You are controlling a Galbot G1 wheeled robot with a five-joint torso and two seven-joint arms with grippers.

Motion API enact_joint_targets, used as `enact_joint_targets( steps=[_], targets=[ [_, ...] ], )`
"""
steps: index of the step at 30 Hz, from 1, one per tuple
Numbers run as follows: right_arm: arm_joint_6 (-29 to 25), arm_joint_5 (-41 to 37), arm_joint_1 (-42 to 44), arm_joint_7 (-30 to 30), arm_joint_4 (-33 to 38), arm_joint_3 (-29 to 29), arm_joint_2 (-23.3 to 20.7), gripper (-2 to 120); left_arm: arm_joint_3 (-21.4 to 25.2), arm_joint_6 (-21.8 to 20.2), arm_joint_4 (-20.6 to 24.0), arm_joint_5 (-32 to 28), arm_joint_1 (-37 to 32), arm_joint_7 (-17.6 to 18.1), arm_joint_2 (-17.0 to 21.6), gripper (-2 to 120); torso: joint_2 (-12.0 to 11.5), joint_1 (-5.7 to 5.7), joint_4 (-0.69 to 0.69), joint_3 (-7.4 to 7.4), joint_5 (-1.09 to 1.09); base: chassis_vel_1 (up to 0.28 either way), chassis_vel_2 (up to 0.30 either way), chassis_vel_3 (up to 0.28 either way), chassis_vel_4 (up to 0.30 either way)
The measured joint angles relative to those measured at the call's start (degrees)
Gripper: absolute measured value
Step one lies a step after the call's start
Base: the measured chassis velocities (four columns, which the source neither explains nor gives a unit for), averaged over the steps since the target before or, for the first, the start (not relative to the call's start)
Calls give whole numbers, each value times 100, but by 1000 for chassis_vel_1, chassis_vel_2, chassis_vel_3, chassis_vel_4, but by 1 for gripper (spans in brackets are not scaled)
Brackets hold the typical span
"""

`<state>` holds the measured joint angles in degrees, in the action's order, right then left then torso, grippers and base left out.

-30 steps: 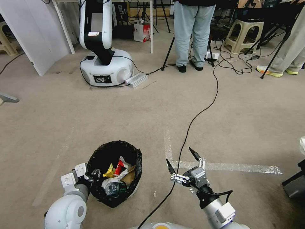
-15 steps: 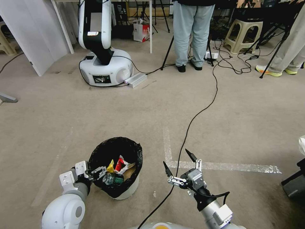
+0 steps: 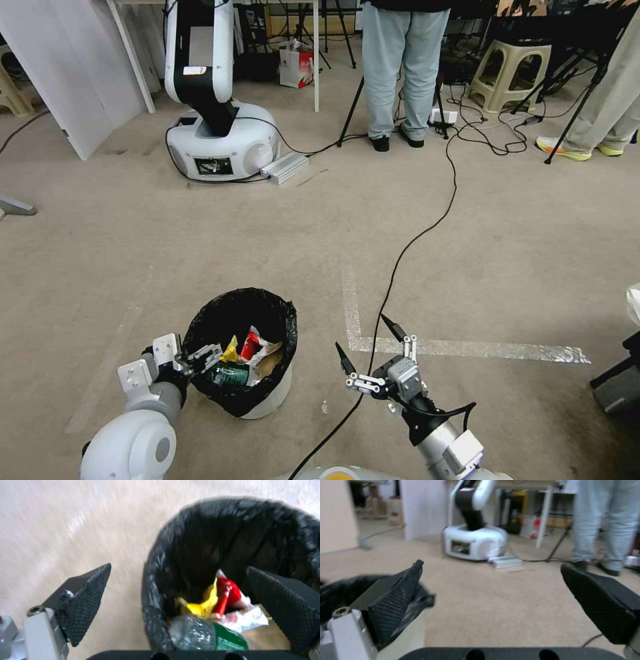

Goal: Pick up the trash bin, then pick up the garbage from the floor and place it into the trash bin.

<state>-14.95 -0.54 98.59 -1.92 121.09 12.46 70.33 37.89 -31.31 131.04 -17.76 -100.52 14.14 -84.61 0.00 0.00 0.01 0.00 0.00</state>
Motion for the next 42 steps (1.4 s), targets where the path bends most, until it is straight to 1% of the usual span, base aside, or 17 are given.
enact_joint_targets(
  steps=[1, 2, 3, 4, 5, 6, 8, 9, 10, 11, 12, 17, 21, 42],
  targets=[
    [-34, 55, -13, -167, -2, 20, 110, 100, -93, 611, 92, 485, -279, -240, -6, 99, 0, 0, 0, 0, -1, 0, 0, 0, 0],
    [-34, 55, -13, -167, -2, 20, 110, 100, -93, 611, 92, 485, -279, -240, -6, 99, 0, 0, 0, 0, -1, 0, 0, 0, 0],
    [-65, 172, -35, -413, -23, 74, 253, 100, -208, 1355, 160, 1020, -615, -528, -12, 99, 0, 0, 1, 0, 2, 0, 0, 0, 0],
    [-108, 260, -51, -600, -56, 127, 378, 100, -285, 1963, 166, 1410, -867, -718, -17, 99, 0, 0, 0, 0, 0, 0, 0, 0, 0],
    [-162, 337, -55, -689, -87, 191, 491, 100, -342, 2539, 154, 1700, -1072, -830, -28, 100, 0, 0, 0, 0, 0, 0, 0, 0, 0],
    [-162, 337, -55, -689, -87, 191, 491, 100, -342, 2539, 154, 1700, -1072, -830, -28, 100, 0, 0, 0, 0, 0, 0, 0, 0, 0],
    [-267, 597, -45, -779, -143, 320, 671, 100, -390, 3484, 40, 2012, -1324, -911, -52, 100, 0, 0, 0, 0, 0, 0, 0, 0, 0],
    [-291, 680, -41, -803, -153, 351, 712, 100, -393, 3703, -8, 2068, -1365, -912, -61, 100, 0, 0, -1, 0, 0, 0, 0, 0, 0],
    [-291, 680, -41, -803, -153, 351, 712, 100, -393, 3703, -8, 2068, -1365, -912, -61, 100, 0, 0, -1, 0, 0, 0, 0, 0, 0],
    [-325, 850, -29, -854, -173, 420, 796, 100, -403, 3994, -107, 2127, -1413, -889, -76, 100, 0, 0, -1, 0, 1, 0, 0, 0, 0],
    [-342, 942, -9, -903, -183, 474, 856, 100, -418, 4197, -203, 2144, -1439, -830, -93, 100, 0, 0, -1, 0, -1, 0, 0, 0, 0],
    [-389, 980, 77, -967, -214, 584, 940, 100, -448, 4535, -369, 2191, -1441, -683, -152, 100, 0, 0, -1, 0, -1, 0, 0, 0, 0],
    [-458, 1033, 123, -960, -256, 602, 948, 100, -484, 4665, -462, 2289, -1395, -603, -172, 100, 0, 0, -1, 0, 0, 0, 0, 0, 0],
    [-465, 1045, 130, -933, -256, 601, 935, 100, -486, 4606, -480, 2283, -1366, -576, -175, 100, 0, 0, -1, 0, 0, 0, 0, 0, 0]
  ],
)
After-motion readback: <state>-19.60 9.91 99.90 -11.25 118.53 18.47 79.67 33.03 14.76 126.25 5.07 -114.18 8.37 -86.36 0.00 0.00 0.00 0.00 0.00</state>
